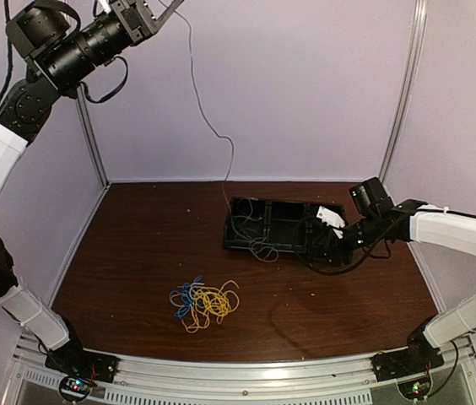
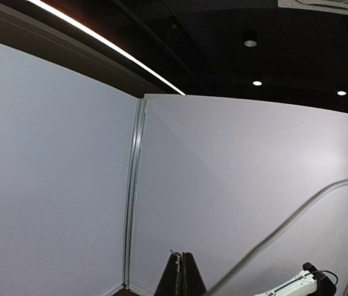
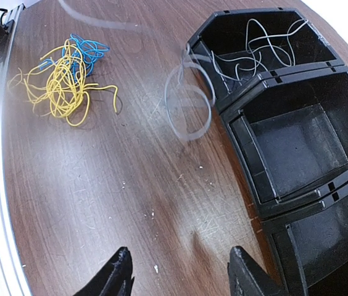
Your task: Untangle the cables
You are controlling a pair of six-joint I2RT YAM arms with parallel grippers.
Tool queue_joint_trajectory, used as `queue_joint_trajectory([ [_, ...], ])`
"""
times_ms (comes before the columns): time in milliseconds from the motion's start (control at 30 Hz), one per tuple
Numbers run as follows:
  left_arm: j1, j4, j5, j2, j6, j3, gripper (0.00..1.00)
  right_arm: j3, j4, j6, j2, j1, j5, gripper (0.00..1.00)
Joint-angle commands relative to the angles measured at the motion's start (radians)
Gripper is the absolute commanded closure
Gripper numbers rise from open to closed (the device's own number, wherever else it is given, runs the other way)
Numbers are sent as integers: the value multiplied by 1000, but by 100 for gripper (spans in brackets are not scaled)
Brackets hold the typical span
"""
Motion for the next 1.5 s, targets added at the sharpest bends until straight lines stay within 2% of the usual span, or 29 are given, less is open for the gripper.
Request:
queue_joint_trajectory([
  [0,-22,190,141,56,-153,-38,100,-19,20,5,-54,-3,-24,46],
  [133,-87,192,135,91,-147,-85,100,-37,-14,-56,-89,-6,-39,46],
  [267,-115,192,93,64,-125,-179,100,-54,-53,-145,-76,-2,-50,53],
  [433,-115,192,-81,-30,-80,-340,100,-72,-79,-298,1,35,-56,64],
  [567,-115,192,-179,-86,-40,-409,100,-65,-23,-319,70,98,-18,62],
  [800,-115,169,-268,-129,10,-433,100,20,90,-359,232,189,85,61],
  [1167,-114,152,-316,-176,22,-481,100,134,172,-378,406,229,105,54],
  [1467,-113,157,-341,-200,29,-515,100,171,135,-432,460,273,121,58],
])
